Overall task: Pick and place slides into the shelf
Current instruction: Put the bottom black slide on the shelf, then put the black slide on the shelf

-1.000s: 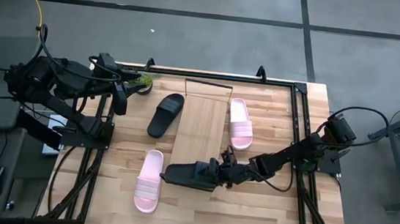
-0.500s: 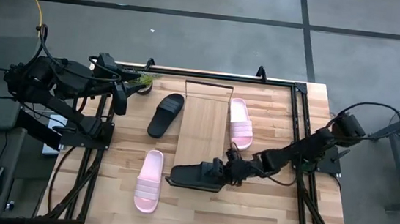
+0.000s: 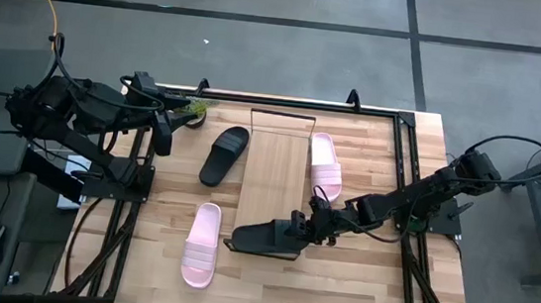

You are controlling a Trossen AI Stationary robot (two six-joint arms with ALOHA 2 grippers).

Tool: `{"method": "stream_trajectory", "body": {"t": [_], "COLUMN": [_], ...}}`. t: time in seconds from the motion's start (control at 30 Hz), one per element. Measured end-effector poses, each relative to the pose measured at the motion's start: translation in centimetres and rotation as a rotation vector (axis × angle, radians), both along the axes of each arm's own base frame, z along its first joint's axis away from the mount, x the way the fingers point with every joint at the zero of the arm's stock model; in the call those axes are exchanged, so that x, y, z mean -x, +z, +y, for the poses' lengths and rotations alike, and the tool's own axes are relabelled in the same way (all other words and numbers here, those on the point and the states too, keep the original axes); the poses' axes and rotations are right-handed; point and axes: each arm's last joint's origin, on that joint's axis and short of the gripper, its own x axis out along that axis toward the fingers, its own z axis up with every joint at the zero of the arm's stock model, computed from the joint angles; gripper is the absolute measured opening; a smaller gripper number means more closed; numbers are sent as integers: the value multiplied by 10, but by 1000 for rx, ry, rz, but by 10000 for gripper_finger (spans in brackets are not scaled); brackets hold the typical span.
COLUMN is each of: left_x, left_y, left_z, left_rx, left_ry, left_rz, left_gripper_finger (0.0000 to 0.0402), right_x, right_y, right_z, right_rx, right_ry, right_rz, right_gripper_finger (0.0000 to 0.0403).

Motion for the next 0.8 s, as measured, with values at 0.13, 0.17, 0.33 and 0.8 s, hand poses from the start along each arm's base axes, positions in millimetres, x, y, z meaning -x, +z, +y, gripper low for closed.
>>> {"method": "stream_trajectory", "body": {"t": [0.13, 0.17, 0.33, 0.8], "left_x": [0, 0, 1, 1], "left_y": [0, 0, 0, 0], "left_z": [0, 0, 1, 1], "left_rx": [-1, -3, -18, -18], "left_ry": [1, 5, 31, 35], "left_rz": [2, 2, 4, 4], "left_gripper_finger": [172, 172, 172, 172], "right_x": [-2, -3, -6, 0], "right_y": [3, 5, 10, 3], "right_z": [2, 3, 7, 8], "right_rx": [-39, -51, -80, -110], "right_ry": [30, 39, 48, 131], "right_rz": [-35, -52, -113, -4], "right_gripper_finger": [229, 229, 229, 229]}}
